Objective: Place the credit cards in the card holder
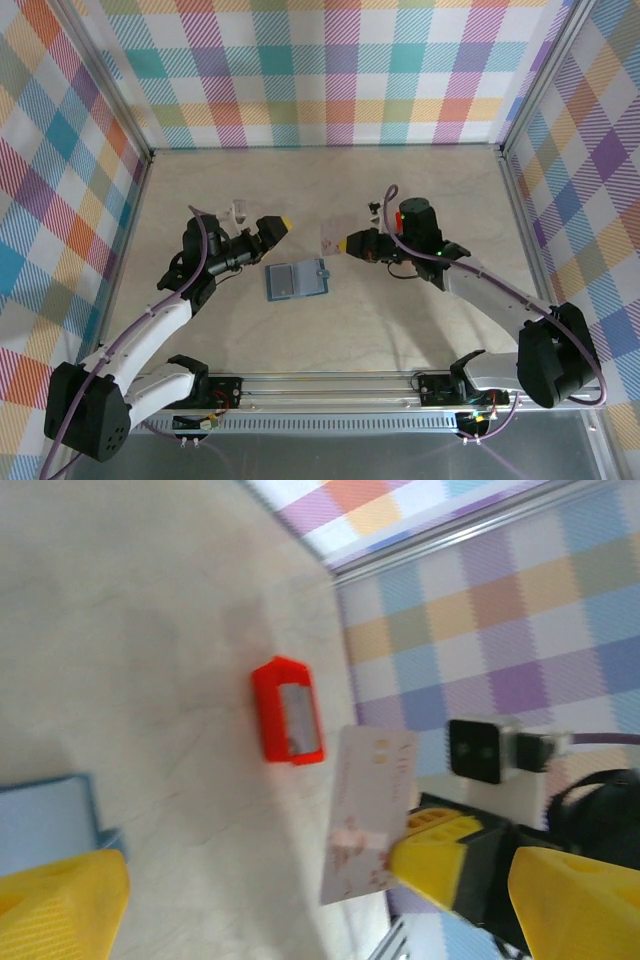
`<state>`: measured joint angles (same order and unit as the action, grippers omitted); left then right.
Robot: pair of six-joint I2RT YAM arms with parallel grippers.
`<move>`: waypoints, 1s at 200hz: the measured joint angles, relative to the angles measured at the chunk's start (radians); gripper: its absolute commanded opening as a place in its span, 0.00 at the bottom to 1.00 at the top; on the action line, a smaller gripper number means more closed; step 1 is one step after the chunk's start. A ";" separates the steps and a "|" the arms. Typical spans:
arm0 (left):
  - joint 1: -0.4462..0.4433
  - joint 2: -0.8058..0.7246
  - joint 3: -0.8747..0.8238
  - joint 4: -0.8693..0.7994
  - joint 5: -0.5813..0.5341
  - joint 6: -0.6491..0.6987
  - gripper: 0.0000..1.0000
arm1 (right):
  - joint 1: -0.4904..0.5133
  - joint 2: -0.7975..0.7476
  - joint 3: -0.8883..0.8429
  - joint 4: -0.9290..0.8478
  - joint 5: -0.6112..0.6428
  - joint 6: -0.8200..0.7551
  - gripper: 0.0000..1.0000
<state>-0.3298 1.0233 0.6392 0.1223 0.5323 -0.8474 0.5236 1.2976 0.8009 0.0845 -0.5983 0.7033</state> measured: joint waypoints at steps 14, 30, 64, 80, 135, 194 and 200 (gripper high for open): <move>0.010 0.000 -0.020 -0.051 -0.002 0.022 0.96 | 0.036 0.019 -0.021 0.044 0.043 -0.007 0.00; 0.018 0.000 -0.047 -0.098 -0.008 0.039 0.93 | 0.088 0.048 -0.055 0.102 0.095 -0.008 0.00; 0.036 0.022 -0.061 -0.207 -0.041 0.083 0.86 | 0.194 0.130 -0.085 0.168 0.189 -0.009 0.00; 0.050 0.056 -0.061 -0.235 -0.043 0.101 0.82 | 0.231 0.169 -0.085 0.195 0.225 -0.008 0.00; 0.058 0.104 -0.061 -0.305 -0.049 0.162 0.76 | 0.289 0.260 -0.083 0.274 0.317 0.027 0.00; 0.058 0.170 -0.060 -0.361 -0.055 0.253 0.73 | 0.315 0.327 -0.078 0.283 0.348 0.103 0.00; 0.058 0.177 -0.060 -0.361 -0.055 0.261 0.73 | 0.315 0.334 -0.077 0.283 0.348 0.106 0.00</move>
<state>-0.2722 1.2007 0.5789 -0.2386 0.4770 -0.5861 0.8387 1.6318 0.7242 0.3672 -0.2501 0.8097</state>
